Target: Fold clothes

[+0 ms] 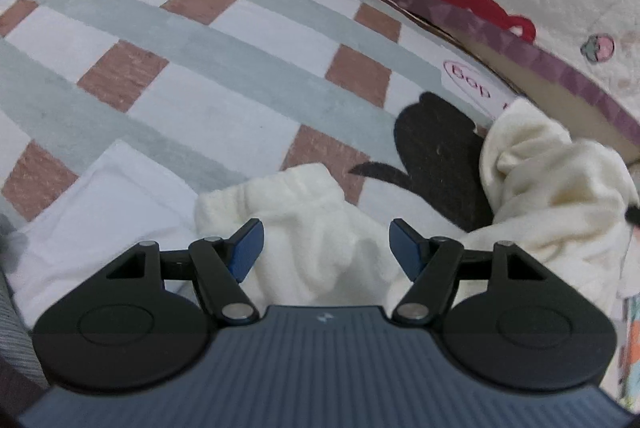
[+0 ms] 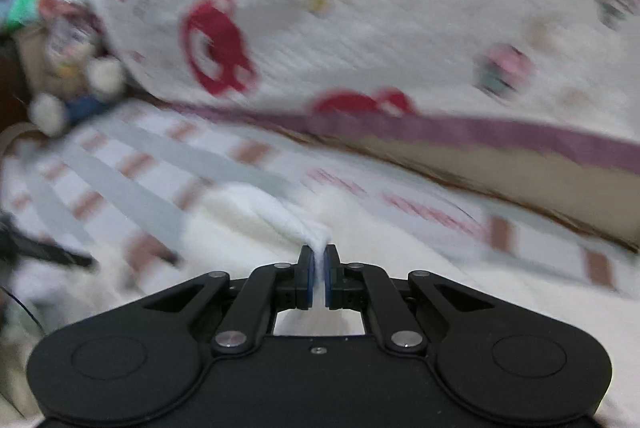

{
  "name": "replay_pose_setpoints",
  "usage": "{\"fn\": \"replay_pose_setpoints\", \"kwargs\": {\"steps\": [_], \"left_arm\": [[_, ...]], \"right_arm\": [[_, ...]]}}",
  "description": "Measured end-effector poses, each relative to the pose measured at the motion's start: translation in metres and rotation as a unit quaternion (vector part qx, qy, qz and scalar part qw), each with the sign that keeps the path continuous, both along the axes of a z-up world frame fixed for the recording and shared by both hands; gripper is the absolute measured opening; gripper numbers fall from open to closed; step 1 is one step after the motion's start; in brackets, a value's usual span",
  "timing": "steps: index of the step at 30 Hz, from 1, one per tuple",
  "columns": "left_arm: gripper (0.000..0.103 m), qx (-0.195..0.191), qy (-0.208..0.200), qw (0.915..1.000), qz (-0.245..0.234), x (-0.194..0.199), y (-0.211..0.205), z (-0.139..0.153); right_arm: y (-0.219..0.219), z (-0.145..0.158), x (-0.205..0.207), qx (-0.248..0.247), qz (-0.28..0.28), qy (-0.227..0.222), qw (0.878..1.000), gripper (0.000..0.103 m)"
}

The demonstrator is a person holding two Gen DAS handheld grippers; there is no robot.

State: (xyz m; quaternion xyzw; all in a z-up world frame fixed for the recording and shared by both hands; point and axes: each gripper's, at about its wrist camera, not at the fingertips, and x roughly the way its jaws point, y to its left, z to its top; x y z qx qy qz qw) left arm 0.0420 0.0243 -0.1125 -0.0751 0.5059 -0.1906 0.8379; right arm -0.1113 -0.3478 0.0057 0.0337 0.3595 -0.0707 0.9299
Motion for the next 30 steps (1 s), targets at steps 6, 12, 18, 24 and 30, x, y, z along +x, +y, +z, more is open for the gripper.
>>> {"fn": "replay_pose_setpoints", "kwargs": {"steps": [6, 12, 18, 24, 30], "left_arm": [[0.069, 0.081, -0.027, 0.9957, -0.036, -0.004, -0.019, -0.004], [0.072, 0.126, -0.027, 0.9915, -0.019, 0.004, -0.012, -0.012], [0.08, 0.065, 0.021, 0.9973, 0.027, 0.016, 0.009, -0.024], [0.08, 0.046, 0.037, 0.9974, 0.043, 0.017, 0.012, -0.031], [0.075, -0.007, 0.009, 0.9989, 0.046, 0.014, 0.02, -0.011]], "right_arm": [[-0.037, -0.03, -0.04, -0.014, -0.066, 0.057, 0.996, 0.001], [-0.033, -0.014, -0.053, 0.02, -0.033, 0.019, 0.999, 0.01], [0.021, 0.001, -0.031, 0.036, 0.114, -0.01, 0.993, 0.011], [0.082, -0.007, 0.004, 0.011, 0.239, 0.026, 0.971, 0.041], [0.104, -0.03, 0.033, -0.015, 0.28, 0.074, 0.957, 0.06]]}}
